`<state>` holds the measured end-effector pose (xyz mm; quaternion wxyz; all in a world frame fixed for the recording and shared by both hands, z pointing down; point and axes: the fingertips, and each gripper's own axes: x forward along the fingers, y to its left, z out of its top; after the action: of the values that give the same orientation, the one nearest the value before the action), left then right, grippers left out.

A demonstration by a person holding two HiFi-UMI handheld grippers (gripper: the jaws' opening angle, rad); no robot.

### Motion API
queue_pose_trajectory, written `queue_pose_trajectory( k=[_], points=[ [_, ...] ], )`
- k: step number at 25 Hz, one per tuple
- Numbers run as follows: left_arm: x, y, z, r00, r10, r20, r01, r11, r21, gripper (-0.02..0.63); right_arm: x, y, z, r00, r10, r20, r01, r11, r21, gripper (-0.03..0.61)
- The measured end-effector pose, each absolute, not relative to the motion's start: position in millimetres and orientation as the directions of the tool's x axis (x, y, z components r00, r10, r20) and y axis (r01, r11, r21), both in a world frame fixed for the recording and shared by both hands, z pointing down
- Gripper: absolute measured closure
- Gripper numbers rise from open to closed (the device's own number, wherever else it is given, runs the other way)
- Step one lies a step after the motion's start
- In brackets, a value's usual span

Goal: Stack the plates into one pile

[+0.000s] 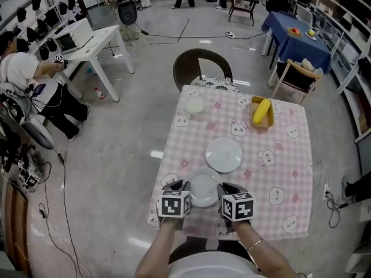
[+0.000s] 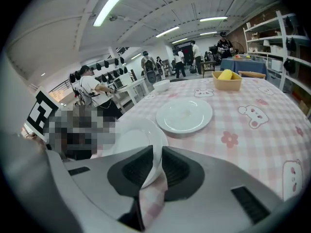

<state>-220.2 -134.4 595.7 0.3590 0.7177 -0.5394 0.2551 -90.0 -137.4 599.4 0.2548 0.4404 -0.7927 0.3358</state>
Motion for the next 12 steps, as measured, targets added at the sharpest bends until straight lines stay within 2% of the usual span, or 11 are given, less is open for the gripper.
queue_pose_trajectory(
  k=[12],
  points=[
    [-218.1,-143.7,608.0,0.29,-0.562,0.775,-0.954,-0.233,0.188,0.517,-88.0,-141.9,611.7,-0.431,-0.548,0.717,-0.896,0.355,-0.267,0.511]
  ],
)
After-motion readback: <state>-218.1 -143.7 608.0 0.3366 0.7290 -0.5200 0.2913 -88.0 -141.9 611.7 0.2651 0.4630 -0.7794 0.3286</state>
